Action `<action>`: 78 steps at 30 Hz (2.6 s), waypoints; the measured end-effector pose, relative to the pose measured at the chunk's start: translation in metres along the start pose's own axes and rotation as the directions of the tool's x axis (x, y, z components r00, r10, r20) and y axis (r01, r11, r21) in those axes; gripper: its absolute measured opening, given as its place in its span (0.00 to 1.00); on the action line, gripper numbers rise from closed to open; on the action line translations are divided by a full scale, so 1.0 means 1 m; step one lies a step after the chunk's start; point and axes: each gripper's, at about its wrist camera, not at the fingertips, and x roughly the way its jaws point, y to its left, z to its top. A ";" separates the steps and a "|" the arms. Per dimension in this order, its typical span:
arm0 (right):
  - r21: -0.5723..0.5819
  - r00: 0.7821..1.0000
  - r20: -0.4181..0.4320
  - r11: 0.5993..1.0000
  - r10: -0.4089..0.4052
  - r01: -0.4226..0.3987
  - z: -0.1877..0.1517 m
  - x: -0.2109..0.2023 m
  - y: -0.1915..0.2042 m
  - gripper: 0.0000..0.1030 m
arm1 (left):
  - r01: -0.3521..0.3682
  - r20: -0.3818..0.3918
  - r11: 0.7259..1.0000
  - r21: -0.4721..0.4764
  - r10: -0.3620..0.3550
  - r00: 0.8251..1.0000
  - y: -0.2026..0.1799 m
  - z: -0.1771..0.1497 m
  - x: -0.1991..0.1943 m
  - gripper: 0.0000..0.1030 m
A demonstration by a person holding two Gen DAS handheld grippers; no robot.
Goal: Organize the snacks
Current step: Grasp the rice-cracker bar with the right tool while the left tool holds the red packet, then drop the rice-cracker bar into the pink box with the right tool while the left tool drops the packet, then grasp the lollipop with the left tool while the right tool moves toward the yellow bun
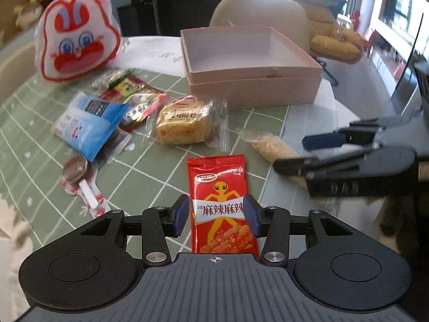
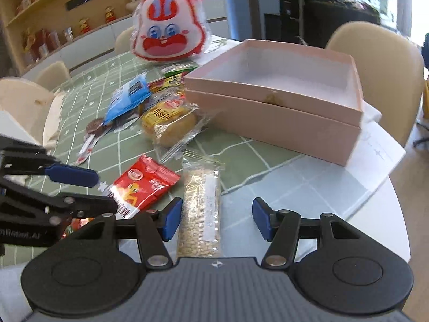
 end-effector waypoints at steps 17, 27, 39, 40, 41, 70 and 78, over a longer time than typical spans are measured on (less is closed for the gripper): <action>0.011 1.000 -0.002 1.000 0.025 -0.025 -0.002 -0.004 -0.005 0.56 | -0.007 -0.063 0.994 -0.107 0.000 0.998 0.010 -0.004 0.023 0.64; -0.147 0.998 -0.042 0.988 0.043 -0.049 -0.003 -0.006 0.014 0.28 | 0.016 -0.080 0.988 -0.157 -0.029 0.996 0.009 0.000 0.025 0.53; -0.068 0.991 0.115 0.996 0.070 -0.063 0.036 -0.076 -0.034 0.28 | 0.179 0.226 0.957 -0.228 -0.126 0.966 0.013 0.052 -0.031 0.47; -0.061 0.988 0.142 0.996 0.068 -0.059 0.047 -0.082 -0.039 0.28 | 0.184 0.270 0.961 -0.206 -0.124 0.955 0.013 0.071 -0.036 0.47; -0.057 0.984 0.168 0.997 0.062 -0.053 0.058 -0.085 -0.043 0.28 | 0.187 0.309 0.963 -0.193 -0.121 0.943 0.014 0.091 -0.039 0.47; -0.193 0.994 0.048 0.977 0.102 -0.091 0.055 0.001 0.019 0.52 | -0.020 0.146 0.761 -0.649 0.150 0.978 0.149 0.020 -0.002 0.53; -0.245 0.993 0.045 0.965 0.110 -0.096 0.069 0.032 0.053 0.52 | -0.043 0.091 0.692 -0.721 0.156 0.983 0.183 -0.017 0.002 0.53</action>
